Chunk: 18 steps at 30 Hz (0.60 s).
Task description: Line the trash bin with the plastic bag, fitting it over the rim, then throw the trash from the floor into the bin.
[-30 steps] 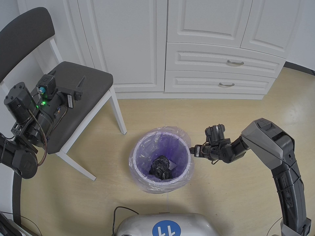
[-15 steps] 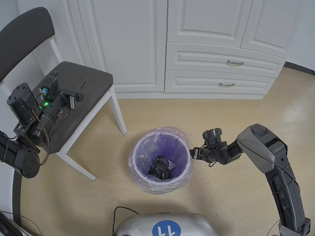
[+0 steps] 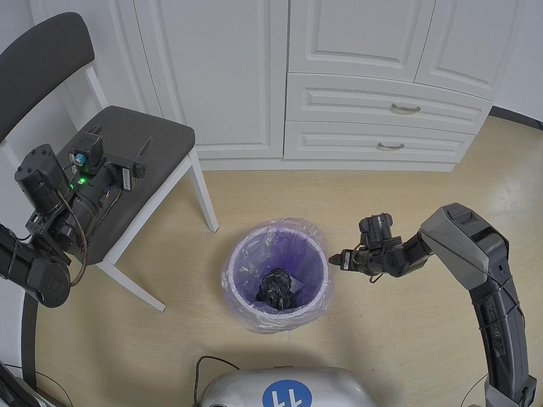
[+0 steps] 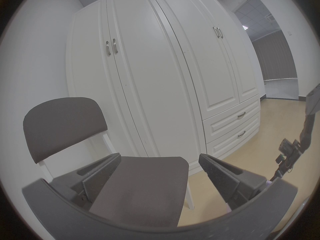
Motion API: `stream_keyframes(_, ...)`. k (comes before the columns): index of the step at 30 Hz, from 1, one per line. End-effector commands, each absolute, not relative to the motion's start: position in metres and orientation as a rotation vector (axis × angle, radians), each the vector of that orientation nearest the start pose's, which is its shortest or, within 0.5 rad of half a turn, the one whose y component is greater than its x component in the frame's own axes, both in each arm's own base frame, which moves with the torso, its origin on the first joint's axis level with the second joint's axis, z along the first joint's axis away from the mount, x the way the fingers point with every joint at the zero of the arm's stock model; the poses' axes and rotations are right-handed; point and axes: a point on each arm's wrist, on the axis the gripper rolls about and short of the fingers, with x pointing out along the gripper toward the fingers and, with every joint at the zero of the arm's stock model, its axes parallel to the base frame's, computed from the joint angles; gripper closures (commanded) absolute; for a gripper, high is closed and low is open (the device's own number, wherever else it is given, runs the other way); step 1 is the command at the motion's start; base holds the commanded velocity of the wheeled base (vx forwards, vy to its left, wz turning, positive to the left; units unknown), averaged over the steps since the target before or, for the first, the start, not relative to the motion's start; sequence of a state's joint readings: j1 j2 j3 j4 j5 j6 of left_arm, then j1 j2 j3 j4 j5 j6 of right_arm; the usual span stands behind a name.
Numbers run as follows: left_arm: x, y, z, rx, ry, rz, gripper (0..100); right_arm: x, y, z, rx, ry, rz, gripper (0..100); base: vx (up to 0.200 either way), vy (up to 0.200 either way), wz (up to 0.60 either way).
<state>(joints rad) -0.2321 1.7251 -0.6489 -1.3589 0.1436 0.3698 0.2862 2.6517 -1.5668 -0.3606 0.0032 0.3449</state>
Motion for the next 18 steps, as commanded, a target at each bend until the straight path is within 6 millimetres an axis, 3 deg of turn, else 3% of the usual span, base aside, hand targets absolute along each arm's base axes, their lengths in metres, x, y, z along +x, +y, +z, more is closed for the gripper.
stream_keyframes(1,0.288,-0.065,0.205,0.318,-0.284,-0.037,0,0.458,0.128,-0.011,0.164,0.748,0.165,0,0.000,0.000,0.00)
stream_keyframes(10,0.286,-0.071,0.201,0.313,-0.271,-0.063,0,0.447,0.125,0.022,0.149,0.706,0.181,0,0.000,0.000,0.00)
stream_keyframes(13,0.287,-0.078,0.191,0.306,-0.240,-0.091,0,0.444,0.123,0.034,0.149,0.687,0.183,0,0.000,0.000,0.00)
stream_keyframes(16,0.302,-0.077,0.165,0.307,-0.156,-0.095,0,0.438,0.115,0.054,0.132,0.650,0.184,0,0.000,0.000,0.00)
stream_keyframes(18,0.310,-0.076,0.158,0.270,-0.149,-0.088,0,0.435,0.110,0.068,0.132,0.620,0.184,0,0.000,0.000,0.00)
